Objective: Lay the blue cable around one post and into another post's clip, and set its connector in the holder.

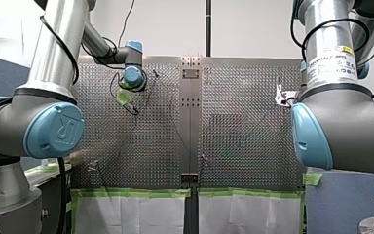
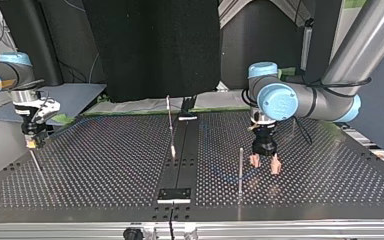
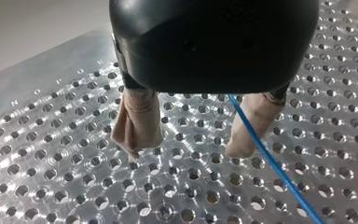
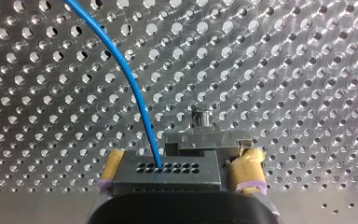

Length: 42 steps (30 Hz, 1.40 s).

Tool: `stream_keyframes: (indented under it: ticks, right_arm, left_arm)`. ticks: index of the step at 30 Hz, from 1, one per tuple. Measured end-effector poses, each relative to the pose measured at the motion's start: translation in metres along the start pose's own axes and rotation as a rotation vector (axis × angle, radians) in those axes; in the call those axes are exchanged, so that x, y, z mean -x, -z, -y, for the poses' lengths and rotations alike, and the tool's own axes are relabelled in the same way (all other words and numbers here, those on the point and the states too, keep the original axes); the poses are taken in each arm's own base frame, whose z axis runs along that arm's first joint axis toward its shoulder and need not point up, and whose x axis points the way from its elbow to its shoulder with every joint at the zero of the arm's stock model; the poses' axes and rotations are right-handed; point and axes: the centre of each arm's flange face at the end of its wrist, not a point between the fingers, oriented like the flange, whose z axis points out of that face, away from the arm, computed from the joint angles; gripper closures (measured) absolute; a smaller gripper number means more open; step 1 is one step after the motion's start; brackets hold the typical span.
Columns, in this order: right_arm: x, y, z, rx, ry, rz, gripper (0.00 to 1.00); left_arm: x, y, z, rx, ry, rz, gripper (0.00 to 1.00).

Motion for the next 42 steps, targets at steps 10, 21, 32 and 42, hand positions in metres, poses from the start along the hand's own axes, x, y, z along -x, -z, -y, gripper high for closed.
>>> stream_keyframes:
  ticks: [10, 21, 32, 42]
  right_arm:
    - [0.0, 0.0, 0.0, 0.0, 0.0, 0.0, 0.0]
    - [0.0, 0.0, 0.0, 0.0, 0.0, 0.0, 0.0]
    - [0.0, 0.0, 0.0, 0.0, 0.0, 0.0, 0.0]
    - [0.0, 0.0, 0.0, 0.0, 0.0, 0.0, 0.0]
  left_arm:
    - [0.002, 0.005, 0.01, -0.038, 0.087, -0.046, 0.0]
    - [0.001, 0.016, 0.02, -0.044, 0.153, -0.09, 0.0]
    - [-0.008, 0.033, 0.017, 0.032, 0.04, -0.138, 0.0]
    - [-0.001, 0.05, 0.019, 0.104, -0.054, -0.114, 0.0]
